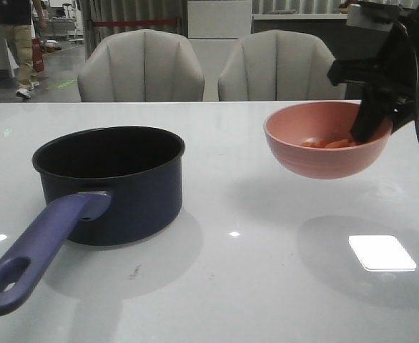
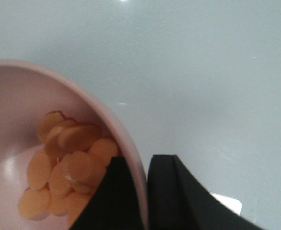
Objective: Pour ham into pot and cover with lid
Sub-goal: 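Lift the pink bowl and carry it over the pot, then tilt the pink bowl with the right gripper to pour pieces into pot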
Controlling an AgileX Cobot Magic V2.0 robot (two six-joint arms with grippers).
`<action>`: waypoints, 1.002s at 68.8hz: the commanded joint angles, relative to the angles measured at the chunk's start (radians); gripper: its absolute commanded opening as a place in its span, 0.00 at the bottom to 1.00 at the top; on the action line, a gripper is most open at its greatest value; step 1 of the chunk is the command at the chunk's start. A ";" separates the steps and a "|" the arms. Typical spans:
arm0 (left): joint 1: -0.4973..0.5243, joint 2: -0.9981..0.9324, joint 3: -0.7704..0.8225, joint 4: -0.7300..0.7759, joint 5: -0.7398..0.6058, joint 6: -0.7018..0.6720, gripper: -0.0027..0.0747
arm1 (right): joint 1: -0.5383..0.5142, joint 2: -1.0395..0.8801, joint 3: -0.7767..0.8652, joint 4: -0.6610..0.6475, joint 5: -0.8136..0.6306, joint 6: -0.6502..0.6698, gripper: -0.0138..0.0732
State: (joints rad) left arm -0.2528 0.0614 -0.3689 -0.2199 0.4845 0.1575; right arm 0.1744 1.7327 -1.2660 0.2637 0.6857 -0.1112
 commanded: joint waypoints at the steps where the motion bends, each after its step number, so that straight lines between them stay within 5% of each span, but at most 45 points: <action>1: -0.008 0.010 -0.025 -0.013 -0.085 -0.002 0.88 | 0.069 -0.061 -0.100 0.036 0.037 -0.048 0.31; 18: -0.008 0.010 -0.025 -0.013 -0.085 -0.002 0.88 | 0.302 -0.033 -0.303 0.036 0.052 -0.022 0.31; 36: -0.008 0.010 -0.025 -0.013 -0.085 -0.002 0.88 | 0.408 0.118 -0.499 0.032 0.032 0.020 0.31; 69: -0.008 0.010 -0.025 -0.013 -0.085 -0.002 0.88 | 0.502 0.117 -0.230 -0.130 -0.801 -0.006 0.31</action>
State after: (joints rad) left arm -0.2528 0.0614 -0.3675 -0.2199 0.4845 0.1575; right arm 0.6664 1.9181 -1.5396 0.1574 0.1533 -0.0907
